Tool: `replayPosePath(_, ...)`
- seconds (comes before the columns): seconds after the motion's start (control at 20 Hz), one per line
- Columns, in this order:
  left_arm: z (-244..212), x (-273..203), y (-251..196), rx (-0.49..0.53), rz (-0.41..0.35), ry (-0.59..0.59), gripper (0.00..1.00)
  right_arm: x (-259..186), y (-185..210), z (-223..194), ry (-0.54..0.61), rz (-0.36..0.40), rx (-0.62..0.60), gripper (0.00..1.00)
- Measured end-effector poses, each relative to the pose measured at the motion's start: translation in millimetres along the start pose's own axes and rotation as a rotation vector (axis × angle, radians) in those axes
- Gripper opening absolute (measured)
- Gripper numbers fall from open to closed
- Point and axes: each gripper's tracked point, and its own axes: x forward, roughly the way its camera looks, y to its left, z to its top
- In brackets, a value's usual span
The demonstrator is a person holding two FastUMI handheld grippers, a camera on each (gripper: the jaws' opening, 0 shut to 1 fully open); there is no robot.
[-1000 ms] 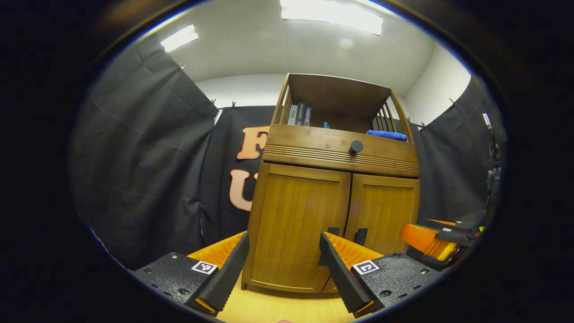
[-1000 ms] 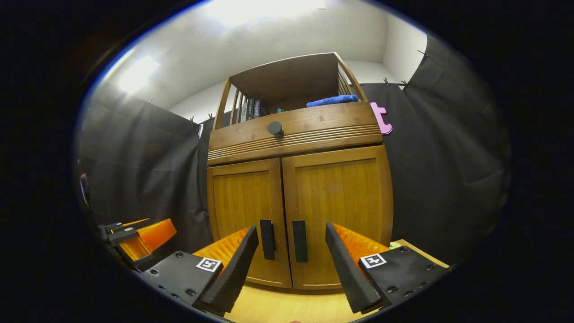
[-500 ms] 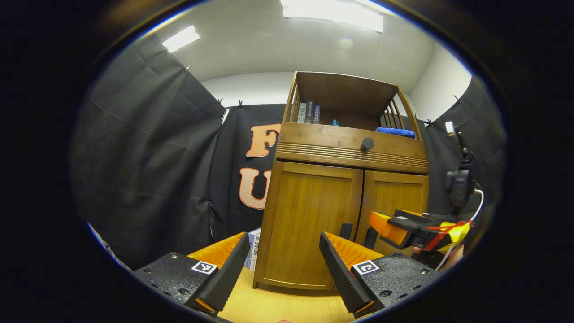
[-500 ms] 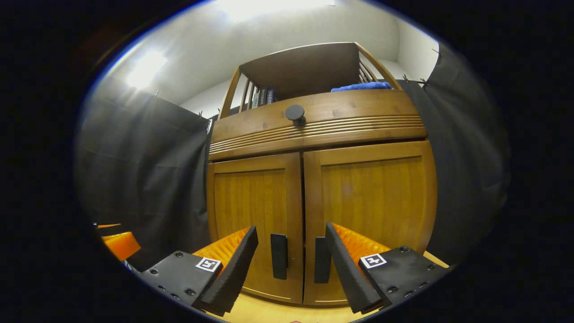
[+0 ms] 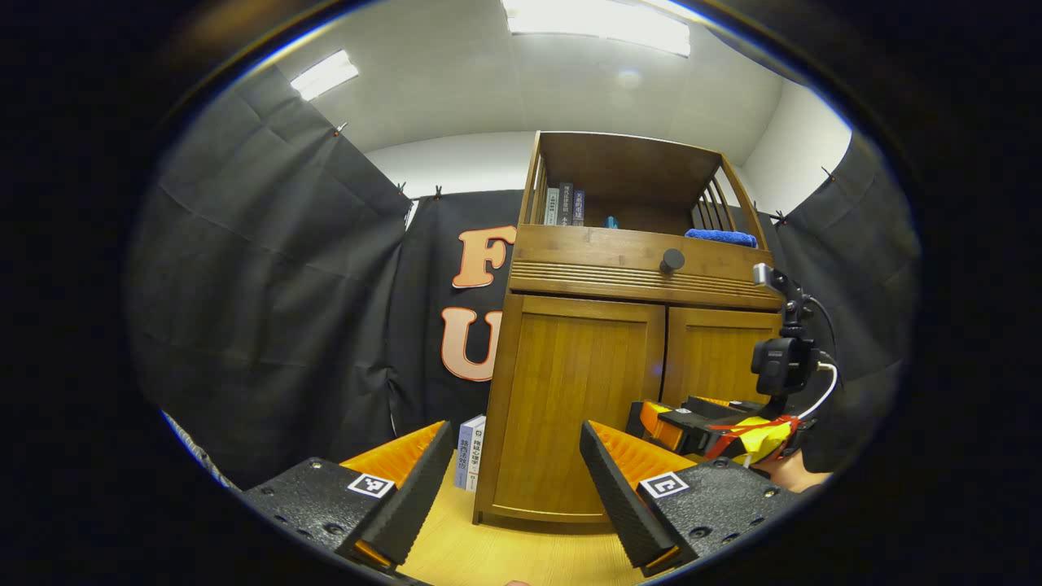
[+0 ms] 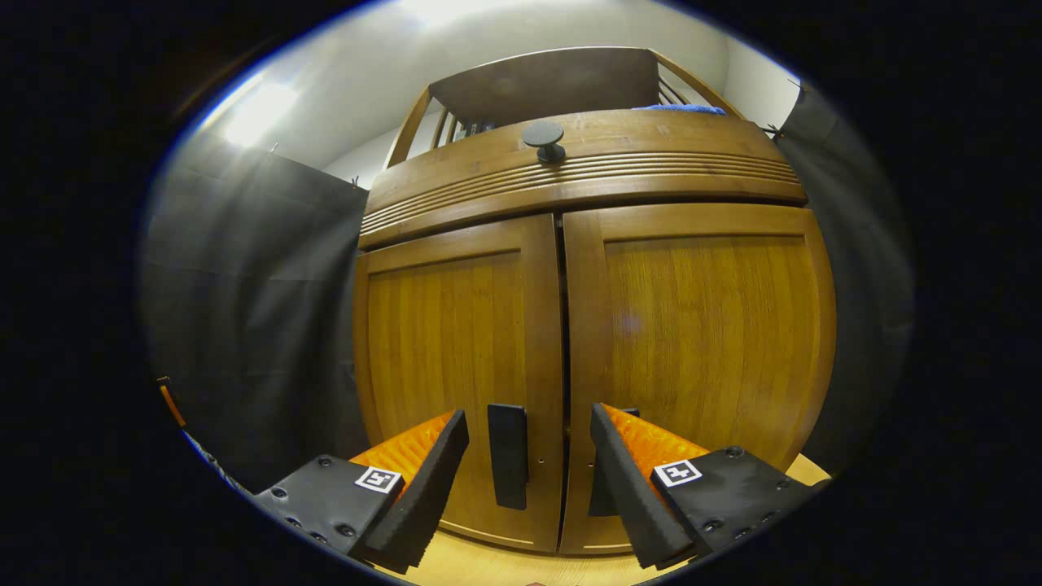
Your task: Open the right door of the double-door shoe cabinet with the right hand, and open the left door with the left hand.
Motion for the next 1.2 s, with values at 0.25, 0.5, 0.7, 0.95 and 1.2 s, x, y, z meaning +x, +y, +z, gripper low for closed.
replayPosePath(0.25, 4, -7, 9, 0.021, 0.018, -0.01, 0.95, 0, -33, -19, 0.005, -0.091, 0.018, 0.98)
replayPosePath(0.5, 2, -13, 18, 0.025, 0.036, -0.012, 0.95, 26, -62, -24, 0.017, -0.176, -0.014, 0.99)
replayPosePath(0.7, 4, -11, 26, 0.002, 0.03, -0.016, 0.92, 55, -77, -36, 0.063, -0.198, -0.02, 0.75)
replayPosePath(0.95, 0, -4, 41, -0.015, 0.038, -0.009, 0.95, 57, -62, -35, 0.053, -0.179, -0.026, 0.36)
replayPosePath(1.2, -5, 3, 40, -0.025, 0.035, -0.002, 0.92, 50, -58, -34, 0.094, -0.15, -0.014, 0.3)
